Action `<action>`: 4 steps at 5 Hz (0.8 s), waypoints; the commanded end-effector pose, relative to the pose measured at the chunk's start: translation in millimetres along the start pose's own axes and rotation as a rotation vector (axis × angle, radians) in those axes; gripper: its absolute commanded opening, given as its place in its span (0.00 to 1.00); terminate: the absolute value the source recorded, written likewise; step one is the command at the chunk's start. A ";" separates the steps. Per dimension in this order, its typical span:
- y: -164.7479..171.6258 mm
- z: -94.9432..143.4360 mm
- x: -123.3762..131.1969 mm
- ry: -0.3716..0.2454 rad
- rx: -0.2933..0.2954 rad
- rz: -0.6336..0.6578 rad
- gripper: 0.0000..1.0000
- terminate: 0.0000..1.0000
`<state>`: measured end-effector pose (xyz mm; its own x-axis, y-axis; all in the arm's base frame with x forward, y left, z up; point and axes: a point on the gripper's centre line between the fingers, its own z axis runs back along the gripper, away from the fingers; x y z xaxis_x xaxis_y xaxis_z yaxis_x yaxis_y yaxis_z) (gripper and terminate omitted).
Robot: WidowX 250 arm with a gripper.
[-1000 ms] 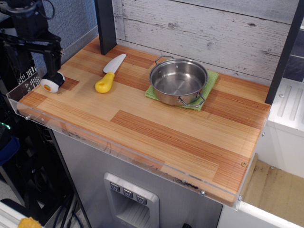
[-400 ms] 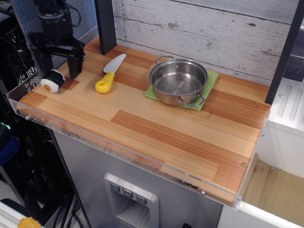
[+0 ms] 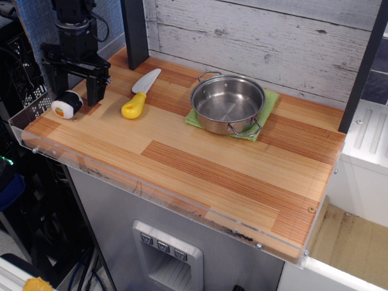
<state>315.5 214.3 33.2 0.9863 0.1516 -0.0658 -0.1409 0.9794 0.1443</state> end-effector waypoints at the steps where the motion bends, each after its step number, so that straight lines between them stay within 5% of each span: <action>1: 8.5 8.7 -7.5 0.013 0.041 -0.024 1.00 0.00; 4: -13.7 -3.4 -6.0 0.031 0.027 -0.026 1.00 0.00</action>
<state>308.6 203.5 17.3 0.9813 0.1461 -0.1252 -0.1256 0.9793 0.1586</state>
